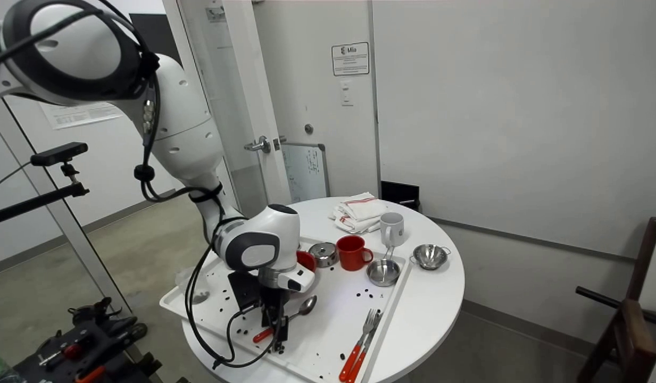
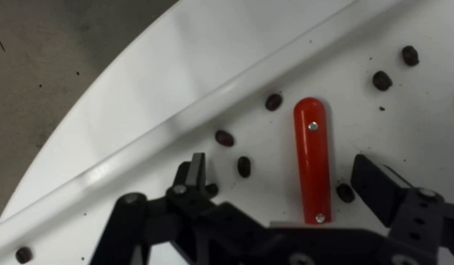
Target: Use the spoon to stir the contents of the red bowl
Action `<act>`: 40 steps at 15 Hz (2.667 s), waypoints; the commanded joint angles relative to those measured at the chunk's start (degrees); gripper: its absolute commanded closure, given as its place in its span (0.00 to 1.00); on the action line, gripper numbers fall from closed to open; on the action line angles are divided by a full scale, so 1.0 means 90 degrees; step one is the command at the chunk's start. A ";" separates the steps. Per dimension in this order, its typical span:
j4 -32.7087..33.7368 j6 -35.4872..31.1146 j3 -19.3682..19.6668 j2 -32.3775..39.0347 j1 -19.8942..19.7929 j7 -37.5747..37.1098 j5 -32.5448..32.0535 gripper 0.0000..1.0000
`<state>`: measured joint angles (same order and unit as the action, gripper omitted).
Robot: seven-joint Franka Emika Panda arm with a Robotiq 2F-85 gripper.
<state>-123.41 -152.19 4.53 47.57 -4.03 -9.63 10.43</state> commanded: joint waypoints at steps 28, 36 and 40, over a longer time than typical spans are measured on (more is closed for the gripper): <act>-0.1552 -0.3671 -0.0275 -0.0074 0.0105 0.0508 -0.0504 0.00; -0.1611 -0.3826 -0.0457 -0.0011 -0.0057 0.0477 -0.0473 0.00; -0.1820 -0.4333 -0.0475 0.0059 -0.0025 0.0433 -0.0439 0.00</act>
<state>-138.27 -187.70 0.98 47.29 -3.66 -5.49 6.66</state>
